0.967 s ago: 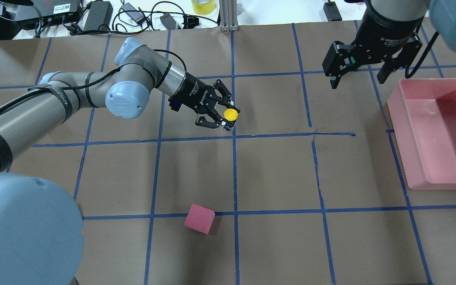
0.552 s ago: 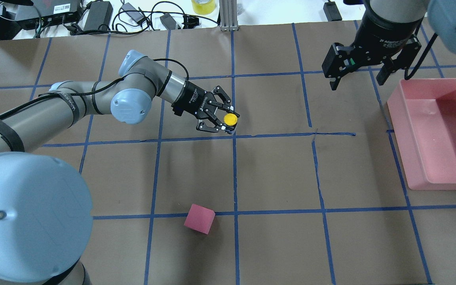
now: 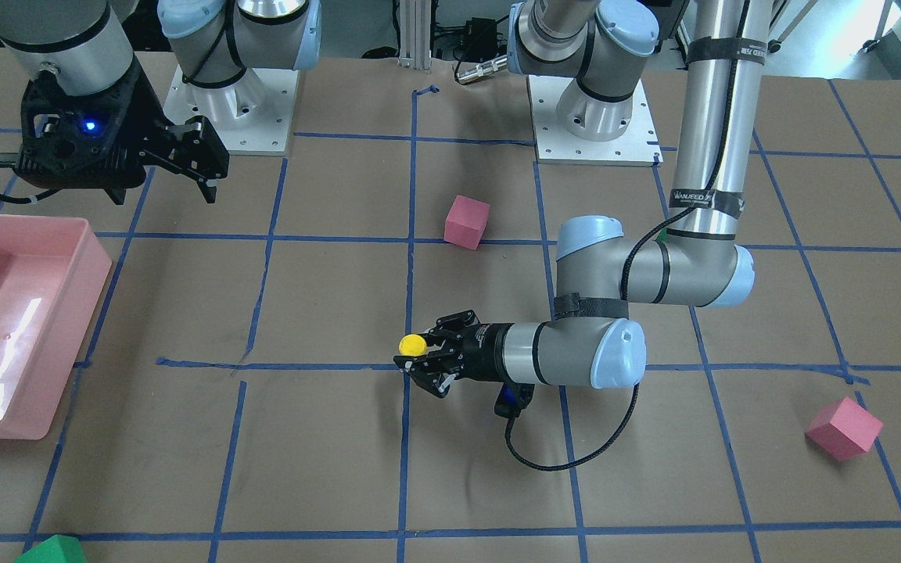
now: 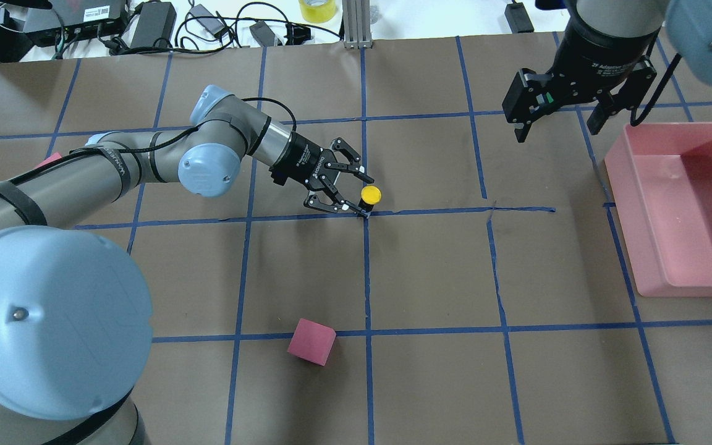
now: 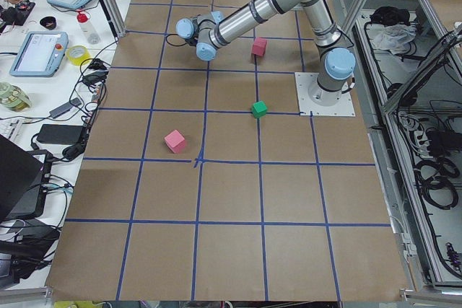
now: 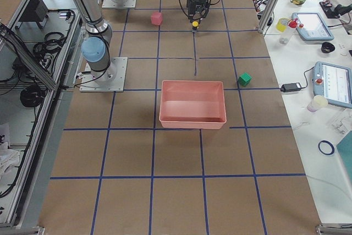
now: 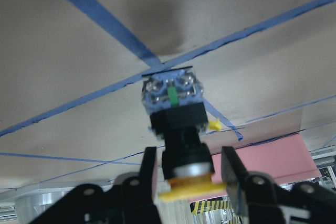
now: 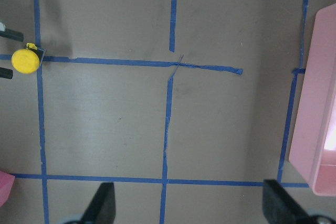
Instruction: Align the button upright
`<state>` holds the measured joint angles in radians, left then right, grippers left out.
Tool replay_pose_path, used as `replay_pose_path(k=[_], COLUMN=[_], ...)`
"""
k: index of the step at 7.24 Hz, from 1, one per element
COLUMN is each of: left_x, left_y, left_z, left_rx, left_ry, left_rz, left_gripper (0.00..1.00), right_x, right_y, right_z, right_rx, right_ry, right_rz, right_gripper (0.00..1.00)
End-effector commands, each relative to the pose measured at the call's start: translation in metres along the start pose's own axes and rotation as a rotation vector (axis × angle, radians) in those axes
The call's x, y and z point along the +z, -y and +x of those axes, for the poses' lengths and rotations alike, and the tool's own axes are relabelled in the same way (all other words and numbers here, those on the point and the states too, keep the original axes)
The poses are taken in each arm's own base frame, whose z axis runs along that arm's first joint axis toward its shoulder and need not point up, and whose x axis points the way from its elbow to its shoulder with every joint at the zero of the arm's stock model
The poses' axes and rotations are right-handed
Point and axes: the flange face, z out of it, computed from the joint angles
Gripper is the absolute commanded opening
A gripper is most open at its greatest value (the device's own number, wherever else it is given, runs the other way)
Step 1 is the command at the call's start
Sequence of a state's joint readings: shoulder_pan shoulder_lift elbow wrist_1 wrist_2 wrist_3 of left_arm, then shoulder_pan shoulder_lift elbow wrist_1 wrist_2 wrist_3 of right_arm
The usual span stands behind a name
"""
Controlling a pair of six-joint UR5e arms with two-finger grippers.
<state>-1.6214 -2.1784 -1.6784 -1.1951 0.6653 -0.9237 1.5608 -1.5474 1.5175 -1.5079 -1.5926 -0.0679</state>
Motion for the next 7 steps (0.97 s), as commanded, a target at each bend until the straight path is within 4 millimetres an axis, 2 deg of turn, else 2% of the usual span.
replay_pose_path(k=[1,2,3,4,5,6,7], left_x=[-0.020,-0.041,-0.068,-0.077,-0.081,-0.088,-0.094], left_y=[-0.014,-0.027,-0.050,-0.076,-0.118,-0.154,-0.182], left_z=[0.007,0.012,0.019,0.018,0.013,0.004,-0.007], left_rx=[0.066,0.137,0.250,0.312,0.405,0.565,0.705], left_ry=[0.014,0.044,0.082,0.142,0.201,0.357,0.438], left_rz=[0.108,0.250,0.380,0.503,0.605,0.781,0.806], left_gripper=[1.00,1.00,1.00,1.00,0.99,1.00,1.00], right_x=[0.001,0.001,0.001,0.000,-0.002,-0.004,-0.003], right_y=[0.000,0.000,0.000,0.000,-0.001,-0.003,-0.003], right_z=[0.000,0.000,0.000,0.001,0.000,-0.001,-0.009], right_rx=[0.001,0.000,0.001,0.003,0.001,0.000,-0.014], right_ry=[-0.001,-0.001,-0.001,-0.003,-0.004,0.000,-0.004], right_rz=[-0.002,-0.002,-0.002,0.001,0.002,0.007,0.006], right_gripper=[1.00,1.00,1.00,1.00,1.00,1.00,1.00])
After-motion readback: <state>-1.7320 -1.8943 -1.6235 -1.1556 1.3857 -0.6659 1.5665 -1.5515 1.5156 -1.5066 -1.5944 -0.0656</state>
